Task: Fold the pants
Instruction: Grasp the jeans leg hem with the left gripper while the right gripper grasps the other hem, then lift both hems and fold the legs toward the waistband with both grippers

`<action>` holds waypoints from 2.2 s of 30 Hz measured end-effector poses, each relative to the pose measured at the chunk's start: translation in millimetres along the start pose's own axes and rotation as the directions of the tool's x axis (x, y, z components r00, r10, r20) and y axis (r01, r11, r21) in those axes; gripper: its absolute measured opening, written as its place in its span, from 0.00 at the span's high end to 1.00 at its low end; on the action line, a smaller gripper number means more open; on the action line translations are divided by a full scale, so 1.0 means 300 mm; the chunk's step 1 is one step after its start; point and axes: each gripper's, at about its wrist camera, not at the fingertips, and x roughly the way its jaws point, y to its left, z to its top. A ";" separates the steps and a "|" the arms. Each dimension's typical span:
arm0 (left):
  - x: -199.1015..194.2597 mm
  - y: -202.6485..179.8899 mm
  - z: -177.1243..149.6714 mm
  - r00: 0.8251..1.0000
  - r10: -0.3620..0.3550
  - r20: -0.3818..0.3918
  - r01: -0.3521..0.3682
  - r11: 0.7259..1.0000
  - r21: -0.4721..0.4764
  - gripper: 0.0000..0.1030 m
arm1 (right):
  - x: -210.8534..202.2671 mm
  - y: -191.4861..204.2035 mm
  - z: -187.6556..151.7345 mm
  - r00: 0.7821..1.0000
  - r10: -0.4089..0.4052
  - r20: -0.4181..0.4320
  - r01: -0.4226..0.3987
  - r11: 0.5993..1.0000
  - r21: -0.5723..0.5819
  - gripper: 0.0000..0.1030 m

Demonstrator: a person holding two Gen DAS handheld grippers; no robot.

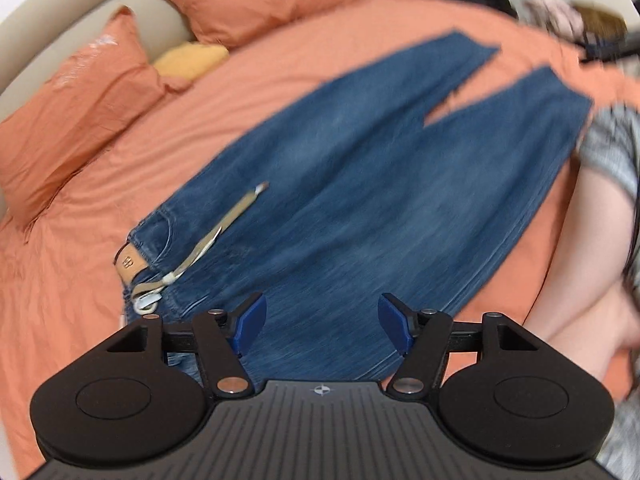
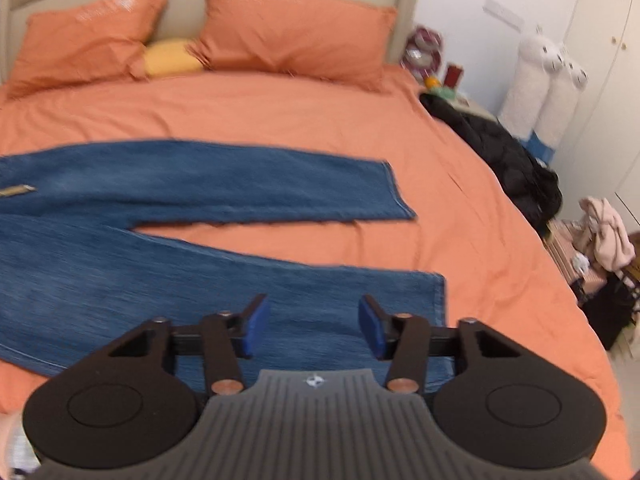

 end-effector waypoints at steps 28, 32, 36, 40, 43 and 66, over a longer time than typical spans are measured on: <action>0.376 -0.232 -0.043 0.917 -0.020 -0.399 0.116 0.969 0.217 0.88 | 0.312 -0.227 -0.289 0.957 -0.055 -0.283 -0.098 0.860 -0.501 0.66; 0.276 -0.165 -0.044 0.961 -0.005 -0.277 0.029 0.996 0.084 0.89 | 0.361 -0.173 -0.345 0.964 -0.073 -0.254 -0.096 0.800 -0.592 0.66; 0.199 -0.151 -0.039 0.985 0.050 -0.166 -0.047 0.999 0.019 0.89 | 0.402 -0.140 -0.384 0.980 -0.089 -0.176 -0.041 0.780 -0.624 0.72; 0.152 -0.165 -0.013 0.991 0.089 -0.099 -0.093 0.995 -0.036 0.89 | 0.389 -0.113 -0.404 0.991 -0.111 -0.079 0.035 0.767 -0.640 1.00; 0.151 -0.177 0.008 0.992 0.118 -0.054 -0.121 0.990 -0.066 0.90 | 0.320 -0.130 -0.385 0.991 -0.129 0.015 0.112 0.786 -0.608 1.00; 0.396 0.295 0.588 0.958 0.286 0.013 -0.279 0.943 -0.179 0.92 | 0.642 -0.016 0.497 0.928 -0.332 0.170 0.372 0.818 -0.438 1.00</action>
